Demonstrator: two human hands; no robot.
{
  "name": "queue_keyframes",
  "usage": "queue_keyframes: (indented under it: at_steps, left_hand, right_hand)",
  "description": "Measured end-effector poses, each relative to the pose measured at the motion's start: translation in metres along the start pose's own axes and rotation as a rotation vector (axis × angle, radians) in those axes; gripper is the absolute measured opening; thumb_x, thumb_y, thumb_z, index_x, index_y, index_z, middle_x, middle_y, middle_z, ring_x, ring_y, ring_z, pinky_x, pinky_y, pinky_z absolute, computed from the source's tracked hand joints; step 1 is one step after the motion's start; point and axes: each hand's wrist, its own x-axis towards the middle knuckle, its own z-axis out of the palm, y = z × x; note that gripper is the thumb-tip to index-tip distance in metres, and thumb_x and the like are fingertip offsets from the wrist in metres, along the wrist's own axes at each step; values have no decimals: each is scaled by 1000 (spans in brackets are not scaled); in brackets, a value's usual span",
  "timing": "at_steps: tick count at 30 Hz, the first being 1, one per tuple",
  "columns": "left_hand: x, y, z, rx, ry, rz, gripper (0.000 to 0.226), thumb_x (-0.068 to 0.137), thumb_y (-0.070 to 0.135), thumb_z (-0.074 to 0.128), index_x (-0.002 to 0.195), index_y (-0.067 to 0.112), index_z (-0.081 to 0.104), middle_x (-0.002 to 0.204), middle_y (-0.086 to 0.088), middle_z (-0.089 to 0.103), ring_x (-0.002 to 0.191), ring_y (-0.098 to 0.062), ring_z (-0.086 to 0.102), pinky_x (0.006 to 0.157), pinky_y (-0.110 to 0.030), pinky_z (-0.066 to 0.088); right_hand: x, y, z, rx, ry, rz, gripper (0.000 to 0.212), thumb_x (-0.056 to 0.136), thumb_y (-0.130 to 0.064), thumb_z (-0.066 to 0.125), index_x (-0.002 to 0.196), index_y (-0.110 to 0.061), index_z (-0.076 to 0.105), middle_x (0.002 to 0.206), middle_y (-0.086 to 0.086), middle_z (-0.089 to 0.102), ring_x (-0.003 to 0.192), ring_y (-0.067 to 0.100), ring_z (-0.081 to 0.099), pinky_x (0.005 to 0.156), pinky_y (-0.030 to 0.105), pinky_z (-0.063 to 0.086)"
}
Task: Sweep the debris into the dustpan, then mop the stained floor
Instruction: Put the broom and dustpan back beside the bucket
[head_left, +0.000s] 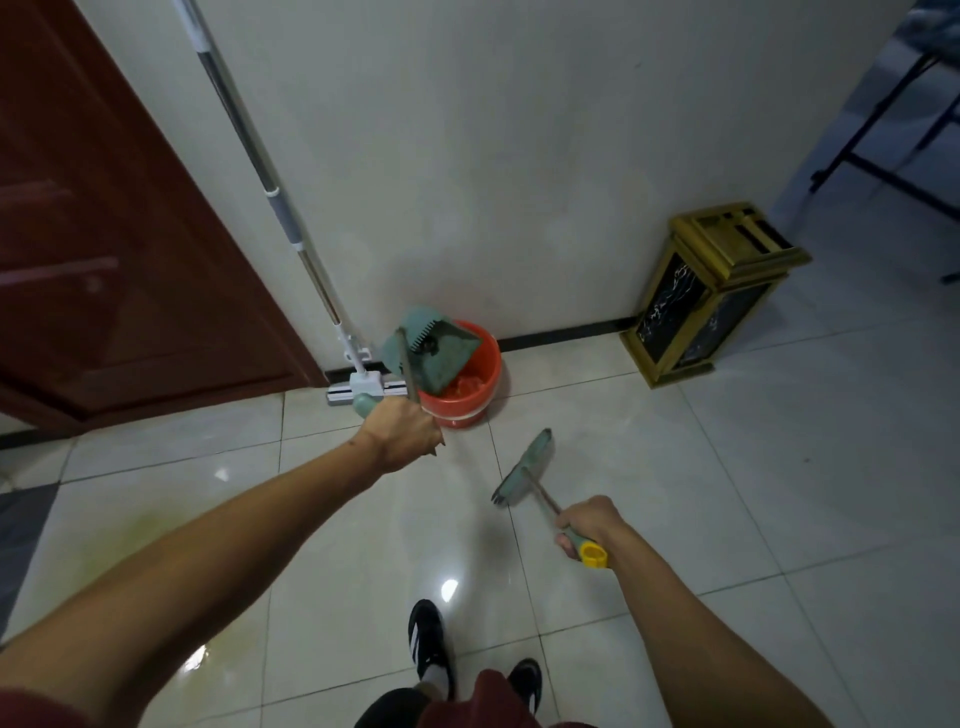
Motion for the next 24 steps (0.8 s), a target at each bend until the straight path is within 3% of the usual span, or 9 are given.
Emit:
queue_keyframes:
  at_steps: [7, 10, 12, 15, 20, 24]
  left_hand:
    - [0, 2, -16, 24, 62, -77, 26, 101, 19, 52, 122, 21, 68, 109, -5, 71, 100, -30, 67, 73, -35, 49]
    - [-10, -6, -24, -192, 129, -288, 27, 96, 16, 57, 119, 24, 67, 104, -3, 71, 95, -27, 69, 69, -35, 50]
    - [-24, -10, -23, -329, 189, -438, 39, 90, 11, 57, 123, 29, 65, 104, -6, 72, 92, -31, 69, 66, -36, 45]
    - [-51, -13, -7, -494, 293, -599, 52, 85, 12, 58, 131, 34, 63, 106, -14, 73, 91, -38, 68, 70, -39, 49]
    - [-99, -4, 34, -801, 407, -908, 41, 85, 18, 65, 123, 34, 69, 98, -14, 74, 92, -41, 66, 74, -41, 52]
    - [-130, 13, 61, -882, 410, -1023, 33, 88, 22, 66, 118, 33, 71, 91, -13, 74, 86, -40, 66, 74, -41, 53]
  right_hand:
    - [-4, 3, -8, 27, -16, 1, 14, 83, 13, 64, 94, 13, 55, 91, 34, 59, 39, 25, 58, 40, 28, 50]
    - [-5, 4, -11, 18, -22, -11, 18, 83, 11, 64, 99, 15, 56, 88, 34, 60, 40, 25, 59, 40, 28, 49]
    - [-7, 3, -12, 12, -20, -20, 19, 83, 11, 63, 99, 16, 56, 85, 34, 60, 40, 26, 59, 41, 29, 49]
    - [-8, 1, -15, -17, -24, -47, 17, 83, 10, 62, 98, 18, 56, 83, 34, 61, 39, 27, 59, 41, 28, 47]
    - [-13, -4, -9, -116, -38, -84, 15, 83, 7, 62, 95, 16, 56, 86, 34, 62, 41, 27, 60, 42, 28, 48]
    - [-18, -5, 8, -210, -26, -97, 21, 81, -3, 60, 95, 12, 55, 95, 33, 64, 45, 28, 60, 41, 28, 47]
